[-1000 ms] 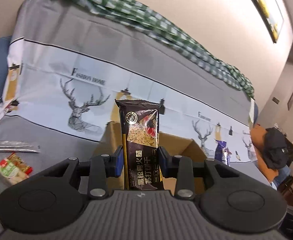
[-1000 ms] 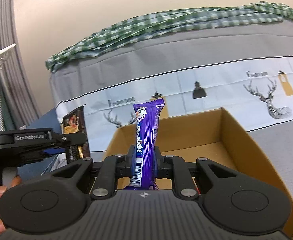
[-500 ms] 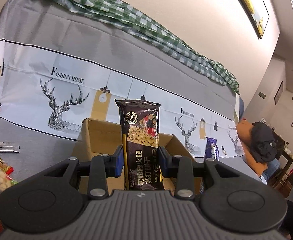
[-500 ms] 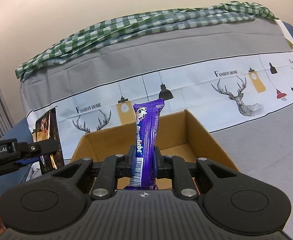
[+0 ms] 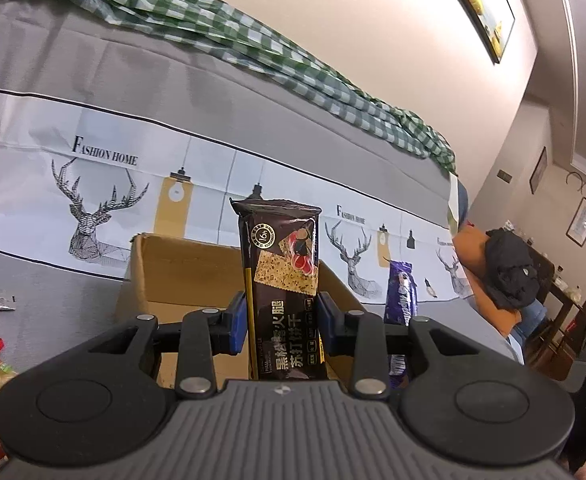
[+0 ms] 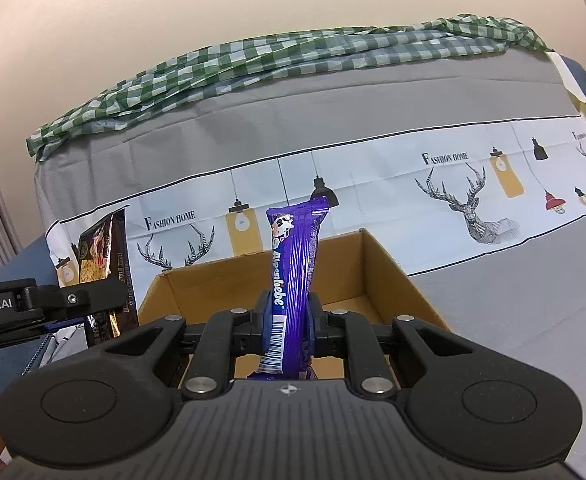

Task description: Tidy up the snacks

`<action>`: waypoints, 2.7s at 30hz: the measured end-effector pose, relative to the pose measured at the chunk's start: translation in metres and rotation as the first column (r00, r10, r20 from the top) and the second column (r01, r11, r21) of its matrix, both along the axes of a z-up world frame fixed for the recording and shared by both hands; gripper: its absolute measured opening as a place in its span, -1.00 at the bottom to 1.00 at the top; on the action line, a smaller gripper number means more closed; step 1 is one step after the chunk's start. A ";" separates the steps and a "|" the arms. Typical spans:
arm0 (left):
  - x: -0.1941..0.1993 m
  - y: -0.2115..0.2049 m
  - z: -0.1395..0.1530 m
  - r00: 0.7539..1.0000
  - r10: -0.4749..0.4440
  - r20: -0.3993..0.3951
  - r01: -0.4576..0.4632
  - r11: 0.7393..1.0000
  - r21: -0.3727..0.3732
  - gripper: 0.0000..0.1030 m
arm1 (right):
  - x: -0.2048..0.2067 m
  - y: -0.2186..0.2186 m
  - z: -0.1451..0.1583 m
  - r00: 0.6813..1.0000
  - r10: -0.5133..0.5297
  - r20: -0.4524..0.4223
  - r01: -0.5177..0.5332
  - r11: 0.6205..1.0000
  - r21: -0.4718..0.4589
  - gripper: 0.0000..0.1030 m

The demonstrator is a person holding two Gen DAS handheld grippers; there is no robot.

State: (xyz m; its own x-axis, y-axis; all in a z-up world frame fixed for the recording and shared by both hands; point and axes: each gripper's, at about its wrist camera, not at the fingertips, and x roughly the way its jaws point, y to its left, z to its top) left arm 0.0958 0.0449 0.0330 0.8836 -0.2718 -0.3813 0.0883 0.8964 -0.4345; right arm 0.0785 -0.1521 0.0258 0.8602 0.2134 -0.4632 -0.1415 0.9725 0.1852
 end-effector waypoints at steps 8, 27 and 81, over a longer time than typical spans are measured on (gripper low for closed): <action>0.004 -0.009 -0.003 0.999 -0.044 -0.014 0.044 0.999 0.014 -0.24 | 0.000 0.001 0.000 1.000 -0.013 0.007 0.013 1.000 -0.007 -0.67; 0.004 -0.005 -0.005 0.997 -0.067 -0.038 0.067 0.998 0.003 0.11 | 0.000 0.008 -0.003 1.000 -0.031 -0.004 0.031 0.999 -0.018 0.03; -0.060 0.223 -0.097 0.672 0.341 -0.658 -0.471 0.882 -0.024 -0.34 | 0.019 0.239 -0.128 0.864 0.118 -0.490 -0.086 0.992 0.088 0.07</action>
